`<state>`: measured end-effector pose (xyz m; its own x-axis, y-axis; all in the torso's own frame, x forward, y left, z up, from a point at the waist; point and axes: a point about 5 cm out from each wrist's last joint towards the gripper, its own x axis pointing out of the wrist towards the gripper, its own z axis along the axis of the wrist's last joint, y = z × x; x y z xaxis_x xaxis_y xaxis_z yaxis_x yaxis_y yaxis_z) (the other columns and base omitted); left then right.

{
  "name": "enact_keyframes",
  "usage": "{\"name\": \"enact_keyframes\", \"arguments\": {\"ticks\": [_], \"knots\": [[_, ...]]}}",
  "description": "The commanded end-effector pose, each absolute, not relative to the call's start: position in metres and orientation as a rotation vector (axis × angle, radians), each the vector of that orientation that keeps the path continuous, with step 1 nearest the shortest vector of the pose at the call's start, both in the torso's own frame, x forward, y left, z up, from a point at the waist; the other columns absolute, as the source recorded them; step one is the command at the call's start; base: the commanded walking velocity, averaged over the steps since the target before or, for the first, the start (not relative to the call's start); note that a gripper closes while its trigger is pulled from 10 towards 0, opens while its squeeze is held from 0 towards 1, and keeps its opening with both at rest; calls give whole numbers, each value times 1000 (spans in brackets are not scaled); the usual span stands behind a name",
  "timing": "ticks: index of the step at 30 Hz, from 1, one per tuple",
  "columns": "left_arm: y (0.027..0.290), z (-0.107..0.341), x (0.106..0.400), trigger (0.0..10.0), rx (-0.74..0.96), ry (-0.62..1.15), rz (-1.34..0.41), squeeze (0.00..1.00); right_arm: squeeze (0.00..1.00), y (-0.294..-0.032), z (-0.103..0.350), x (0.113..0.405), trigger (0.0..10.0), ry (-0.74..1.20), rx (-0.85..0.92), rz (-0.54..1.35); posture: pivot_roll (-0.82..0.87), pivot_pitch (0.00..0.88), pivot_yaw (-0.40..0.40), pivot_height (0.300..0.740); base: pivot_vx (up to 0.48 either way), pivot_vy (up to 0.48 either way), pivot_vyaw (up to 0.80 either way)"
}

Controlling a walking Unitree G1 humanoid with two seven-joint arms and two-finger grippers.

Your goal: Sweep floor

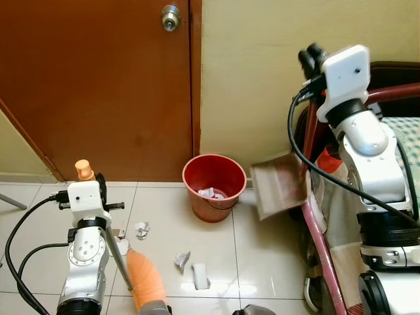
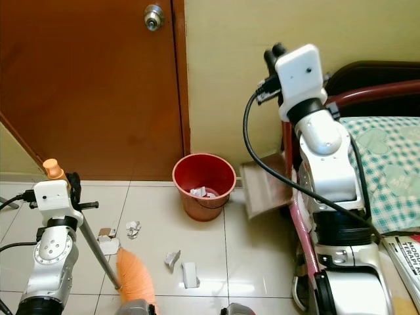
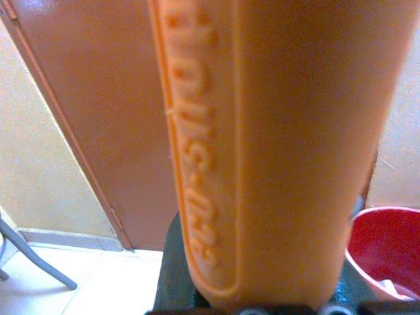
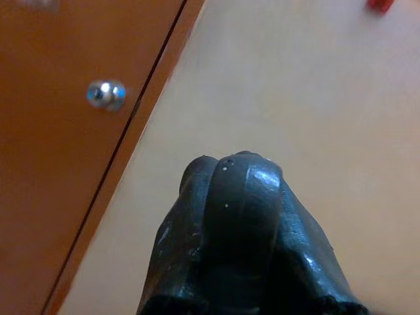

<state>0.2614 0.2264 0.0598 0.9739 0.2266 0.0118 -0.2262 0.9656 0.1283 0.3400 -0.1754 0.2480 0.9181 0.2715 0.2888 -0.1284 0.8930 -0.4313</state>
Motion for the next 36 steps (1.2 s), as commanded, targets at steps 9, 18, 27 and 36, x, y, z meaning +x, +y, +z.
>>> {"name": "enact_keyframes", "arguments": {"ticks": [9, 18, 27, 36], "knots": [[225, 57, 260, 10000, 154, 20, 217, 0, 0, -160, 172, 339, 10000, -123, -342, 258, 5, 0, -4, 740, 0, 0, 0], [217, 72, 265, 10000, 217, -38, 162, 0, 0, -155, 122, 331, 10000, -14, -245, 115, 20, 0, 3, 740, 0, 0, 0], [195, 106, 281, 10000, 280, -166, 84, 0, 0, -150, 112, 331, 10000, -61, -240, 34, 20, 0, 13, 740, 0, 0, 0], [189, 102, 276, 10000, 276, -144, 60, 0, 0, -155, 103, 325, 10000, -39, -209, 38, 13, 0, 10, 740, 0, 162, 0]]}}
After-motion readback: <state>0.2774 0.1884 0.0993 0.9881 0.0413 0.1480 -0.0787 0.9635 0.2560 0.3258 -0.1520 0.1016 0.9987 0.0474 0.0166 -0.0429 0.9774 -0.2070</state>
